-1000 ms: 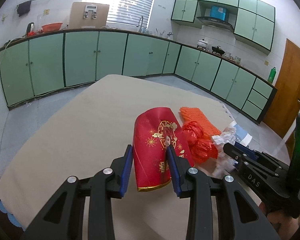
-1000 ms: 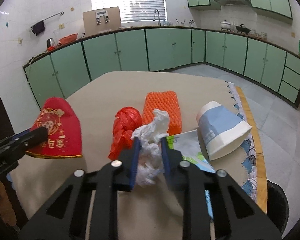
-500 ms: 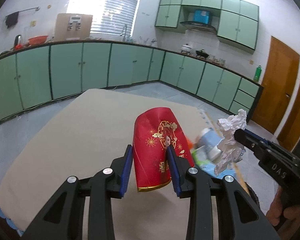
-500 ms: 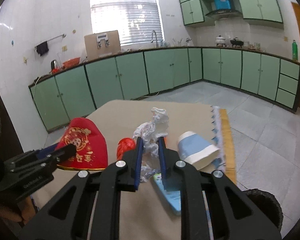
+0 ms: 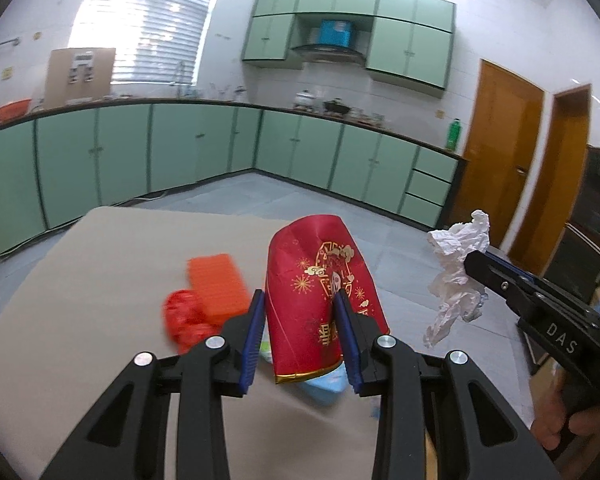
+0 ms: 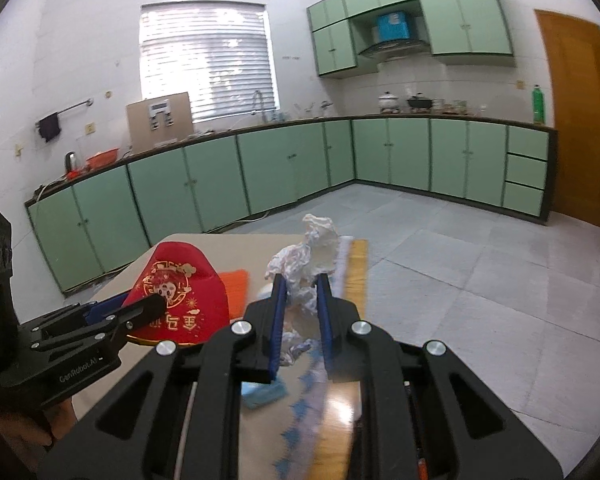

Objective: Collect trash
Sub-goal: 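Carry the red paper bag and tissue over the bin and open both grippers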

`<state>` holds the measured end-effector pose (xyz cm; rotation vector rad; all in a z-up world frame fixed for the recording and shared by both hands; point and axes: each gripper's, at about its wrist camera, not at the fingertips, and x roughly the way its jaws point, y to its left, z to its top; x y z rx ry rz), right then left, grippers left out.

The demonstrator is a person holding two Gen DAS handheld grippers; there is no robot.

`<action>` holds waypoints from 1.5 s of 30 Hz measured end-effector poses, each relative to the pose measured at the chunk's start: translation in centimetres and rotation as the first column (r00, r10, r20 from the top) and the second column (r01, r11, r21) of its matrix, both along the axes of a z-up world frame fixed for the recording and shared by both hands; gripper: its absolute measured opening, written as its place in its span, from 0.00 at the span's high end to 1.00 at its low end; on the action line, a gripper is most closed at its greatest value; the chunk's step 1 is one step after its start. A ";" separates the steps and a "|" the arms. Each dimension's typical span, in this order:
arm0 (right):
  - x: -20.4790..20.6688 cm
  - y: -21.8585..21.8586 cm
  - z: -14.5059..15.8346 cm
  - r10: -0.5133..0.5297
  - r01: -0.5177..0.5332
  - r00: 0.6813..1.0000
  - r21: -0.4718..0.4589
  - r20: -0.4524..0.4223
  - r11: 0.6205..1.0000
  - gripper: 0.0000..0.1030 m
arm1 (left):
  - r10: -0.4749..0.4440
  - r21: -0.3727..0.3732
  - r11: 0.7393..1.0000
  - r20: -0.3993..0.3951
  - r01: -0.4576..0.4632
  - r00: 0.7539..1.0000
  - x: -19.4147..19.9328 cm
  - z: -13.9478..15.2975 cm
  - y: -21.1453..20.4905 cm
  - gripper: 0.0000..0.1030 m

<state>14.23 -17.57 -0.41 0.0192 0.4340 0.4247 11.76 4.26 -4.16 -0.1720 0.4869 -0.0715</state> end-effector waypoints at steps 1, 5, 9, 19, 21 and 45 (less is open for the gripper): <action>0.0 -0.5 -0.1 -0.010 0.010 1.000 -0.002 0.002 1.000 0.86 | -0.020 -0.002 1.000 0.002 0.020 1.000 0.3 0.1 -0.9 0.66; -0.3 -3.8 -0.2 -0.075 0.075 0.997 -0.006 0.008 0.997 0.86 | -0.075 0.000 0.997 0.006 0.075 0.997 1.2 0.3 -3.7 0.66; -0.2 -6.7 -0.7 -0.135 0.135 0.991 -0.008 0.004 0.991 0.86 | -0.135 0.003 0.991 0.003 0.135 0.991 2.1 0.3 -6.6 0.66; -0.6 -12.7 -2.9 -0.259 0.258 0.966 -0.030 -0.019 0.966 0.86 | -0.239 0.008 0.971 -0.023 0.239 0.971 3.9 -0.7 -12.1 0.66; -0.6 -13.6 -3.6 -0.282 0.281 0.959 -0.033 -0.031 0.959 0.86 | -0.259 0.013 0.966 -0.033 0.260 0.965 4.3 -1.1 -13.1 0.66; 2.2 -20.0 -11.7 -0.398 0.390 0.901 -0.078 -0.175 0.917 0.75 | -0.355 0.036 0.929 -0.200 0.369 0.913 9.2 -7.8 -22.2 0.63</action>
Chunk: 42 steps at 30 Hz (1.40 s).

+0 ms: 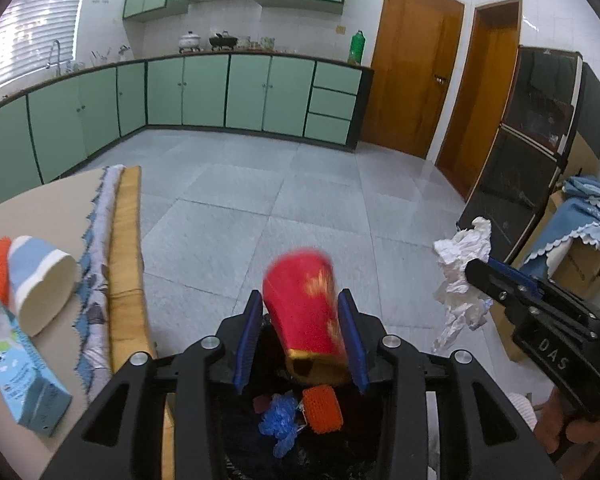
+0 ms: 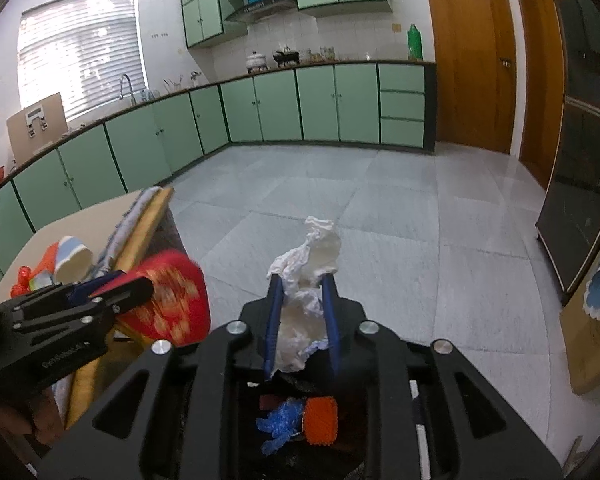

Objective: Collect trash
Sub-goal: 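Carry the red paper bag and tissue over the bin and open both grippers, then return to the table and grasp the blue milk carton with the right gripper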

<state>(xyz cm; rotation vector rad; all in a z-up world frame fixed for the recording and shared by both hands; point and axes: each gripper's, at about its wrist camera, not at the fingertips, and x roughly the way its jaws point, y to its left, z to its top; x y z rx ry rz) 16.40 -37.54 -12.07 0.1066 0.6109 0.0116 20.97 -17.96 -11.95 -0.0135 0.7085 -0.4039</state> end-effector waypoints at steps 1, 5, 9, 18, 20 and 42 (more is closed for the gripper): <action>0.1 -0.2 -0.4 -0.004 0.004 1.000 0.005 -0.008 1.000 0.72 | -0.001 0.000 1.000 -0.004 0.001 1.000 0.1 -0.1 -0.1 0.63; 0.4 -0.8 -1.1 -0.025 0.025 1.000 0.001 -0.019 1.000 0.47 | 0.003 0.000 1.000 -0.014 -0.003 1.000 0.6 -0.3 0.0 0.62; 0.1 -0.7 -1.0 -0.054 0.054 0.999 -0.013 -0.001 0.998 0.20 | 0.027 -0.012 1.000 -0.011 -0.027 1.000 0.7 0.2 0.9 0.52; -0.8 1.4 1.2 -0.048 0.049 0.997 -0.021 0.062 0.999 0.05 | 0.123 -0.042 0.992 0.054 -0.120 0.991 -0.6 3.6 5.4 0.26; -1.0 2.2 1.9 -0.027 0.028 0.997 -0.009 0.077 1.000 0.05 | 0.147 -0.046 0.989 0.070 -0.144 0.987 -1.0 4.4 6.8 0.25; -0.3 19.6 3.4 0.327 -0.331 0.941 0.045 0.082 0.942 0.05 | 0.477 0.019 0.877 0.095 -0.481 0.874 -7.5 4.4 25.2 0.23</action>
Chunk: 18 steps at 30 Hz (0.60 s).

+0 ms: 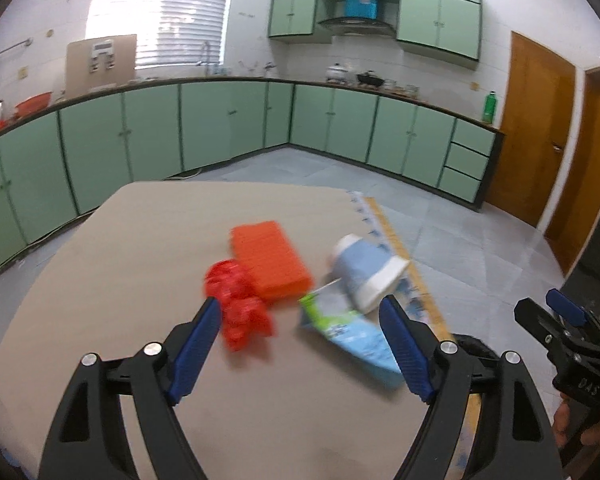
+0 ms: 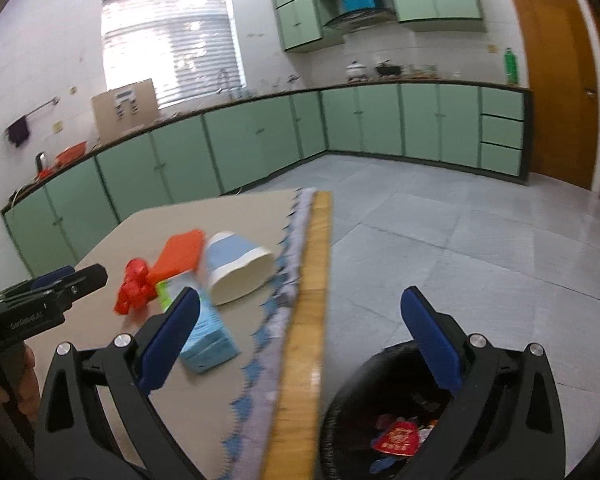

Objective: Collect trash
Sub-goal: 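Return to the table and grasp the blue milk carton with the right gripper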

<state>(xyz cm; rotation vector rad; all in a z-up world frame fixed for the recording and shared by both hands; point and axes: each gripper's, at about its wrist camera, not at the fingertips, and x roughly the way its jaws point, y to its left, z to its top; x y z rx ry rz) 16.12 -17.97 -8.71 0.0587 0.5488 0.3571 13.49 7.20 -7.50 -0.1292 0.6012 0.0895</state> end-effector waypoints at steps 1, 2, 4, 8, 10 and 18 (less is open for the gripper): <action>0.0 0.8 -0.2 0.014 -0.014 1.000 -0.006 -0.005 1.000 0.05 | 0.011 0.000 1.000 -0.003 -0.011 1.000 0.0 -0.2 0.4 0.23; 0.0 1.6 -0.4 0.029 -0.029 1.000 -0.015 -0.009 0.999 0.05 | 0.024 0.000 1.000 -0.007 -0.024 1.000 -0.1 -0.5 1.0 0.23; 0.1 3.0 -0.8 0.056 -0.056 0.998 -0.026 -0.014 0.998 0.05 | 0.041 0.000 0.999 -0.013 -0.041 0.999 -0.4 -1.0 1.8 0.23; 0.2 5.0 -1.3 0.091 -0.093 0.995 -0.042 -0.028 0.995 0.05 | 0.065 0.013 0.998 -0.016 -0.065 0.998 -0.6 -1.5 2.7 0.23; 0.4 6.1 -1.7 0.113 -0.115 0.993 -0.060 -0.036 0.992 0.05 | 0.075 0.010 0.997 -0.020 -0.074 0.997 -0.7 -1.9 3.3 0.23; 1.5 8.8 -3.5 0.160 -0.170 0.982 -0.105 -0.102 0.980 0.05 | 0.096 0.011 0.995 -0.034 -0.096 0.995 -0.7 -2.8 5.0 0.23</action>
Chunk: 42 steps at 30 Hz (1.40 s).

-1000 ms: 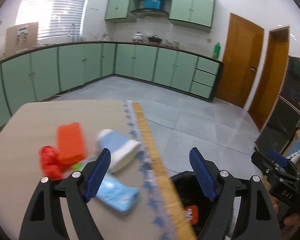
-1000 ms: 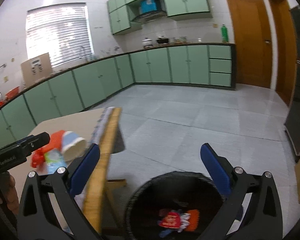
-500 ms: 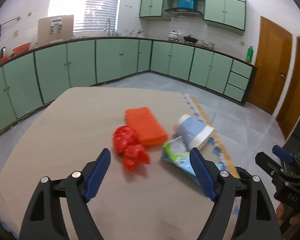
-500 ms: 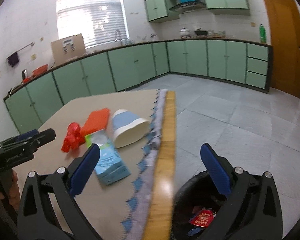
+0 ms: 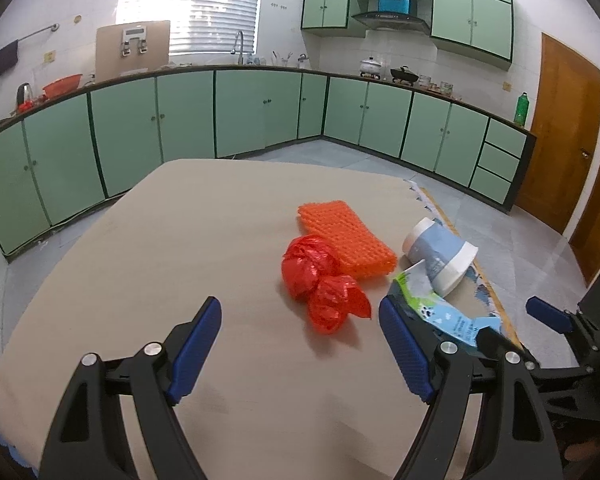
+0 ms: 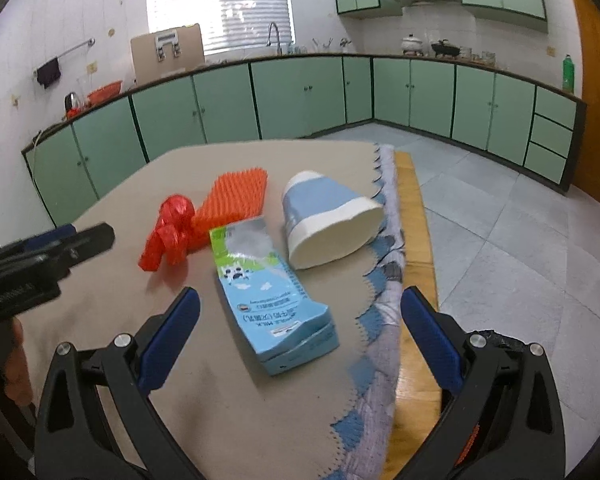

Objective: Collect trash
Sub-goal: 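Return to the table and grasp the blue milk carton with the right gripper, then grasp the red plastic bag with the left gripper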

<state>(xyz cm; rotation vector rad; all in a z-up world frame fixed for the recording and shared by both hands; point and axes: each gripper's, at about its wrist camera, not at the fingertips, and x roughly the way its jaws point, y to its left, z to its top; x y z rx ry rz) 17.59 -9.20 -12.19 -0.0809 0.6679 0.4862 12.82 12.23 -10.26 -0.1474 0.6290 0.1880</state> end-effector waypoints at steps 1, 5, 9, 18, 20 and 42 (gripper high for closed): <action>0.2 0.2 -0.1 0.007 -0.007 1.000 -0.007 -0.016 1.000 0.05 | 0.001 -0.002 1.000 -0.001 -0.001 1.000 0.0 0.0 0.1 0.23; 0.7 0.9 -0.3 0.007 -0.008 1.000 -0.035 -0.025 0.999 0.05 | 0.005 -0.003 1.000 -0.006 -0.005 1.000 0.1 -0.1 0.4 0.23; 1.2 1.5 -0.5 0.024 -0.026 0.999 -0.061 -0.038 0.998 0.06 | 0.010 -0.011 1.000 -0.010 -0.011 1.000 0.3 -0.2 0.8 0.23; 2.1 2.3 -1.2 0.051 -0.061 0.993 -0.089 -0.107 0.994 0.23 | 0.011 -0.020 1.000 -0.028 -0.012 1.000 0.7 -0.6 1.2 0.23; 2.3 2.3 -1.4 0.061 -0.072 0.990 -0.084 -0.127 0.994 0.30 | 0.009 -0.024 1.000 -0.034 -0.010 0.999 0.8 -0.8 1.2 0.23; 1.5 3.4 1.1 0.142 -0.144 0.986 -0.012 -0.090 0.990 0.57 | 0.031 -0.032 0.999 -0.040 -0.032 0.999 1.0 -0.6 2.0 0.23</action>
